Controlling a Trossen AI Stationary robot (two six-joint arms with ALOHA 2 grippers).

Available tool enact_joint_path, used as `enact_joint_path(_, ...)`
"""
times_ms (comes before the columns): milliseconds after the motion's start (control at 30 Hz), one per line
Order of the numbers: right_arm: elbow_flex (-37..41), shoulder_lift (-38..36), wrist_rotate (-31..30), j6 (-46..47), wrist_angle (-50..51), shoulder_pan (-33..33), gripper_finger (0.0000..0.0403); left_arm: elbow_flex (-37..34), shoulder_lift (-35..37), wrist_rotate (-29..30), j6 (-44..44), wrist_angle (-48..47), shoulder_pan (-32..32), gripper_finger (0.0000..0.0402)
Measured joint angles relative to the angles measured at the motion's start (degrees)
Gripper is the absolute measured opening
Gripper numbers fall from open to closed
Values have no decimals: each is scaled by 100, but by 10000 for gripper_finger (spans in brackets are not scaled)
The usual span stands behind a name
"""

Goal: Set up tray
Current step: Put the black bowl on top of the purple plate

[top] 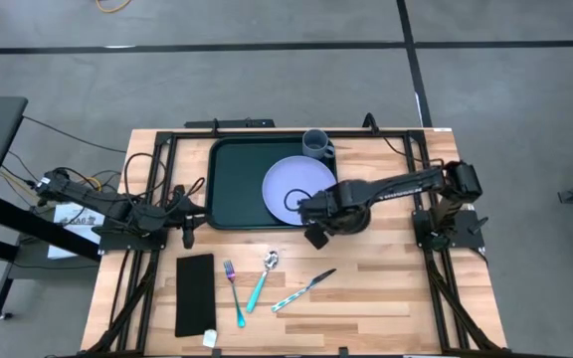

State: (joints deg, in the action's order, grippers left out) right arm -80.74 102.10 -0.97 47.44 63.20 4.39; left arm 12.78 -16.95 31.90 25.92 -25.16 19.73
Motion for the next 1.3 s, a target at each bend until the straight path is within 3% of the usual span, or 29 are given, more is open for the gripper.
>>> enact_joint_path(267, -788, 125, -42, -2067, 247, -485, 1, 0, 0, 31, 80, 6, 0, 87)
enact_joint_path(533, -2251, 1358, -51, -3845, 1117, -754, 1, 0, 0, 122, 257, 4, 0, 87)
enact_joint_path(867, -3726, 2542, -44, -4539, 1340, -916, 0, 0, 0, 213, 417, -1, 0, 87)
enact_joint_path(1300, -3818, 3034, -78, -4791, 1513, -1020, 13, 0, 0, 291, 707, -118, 0, 87)
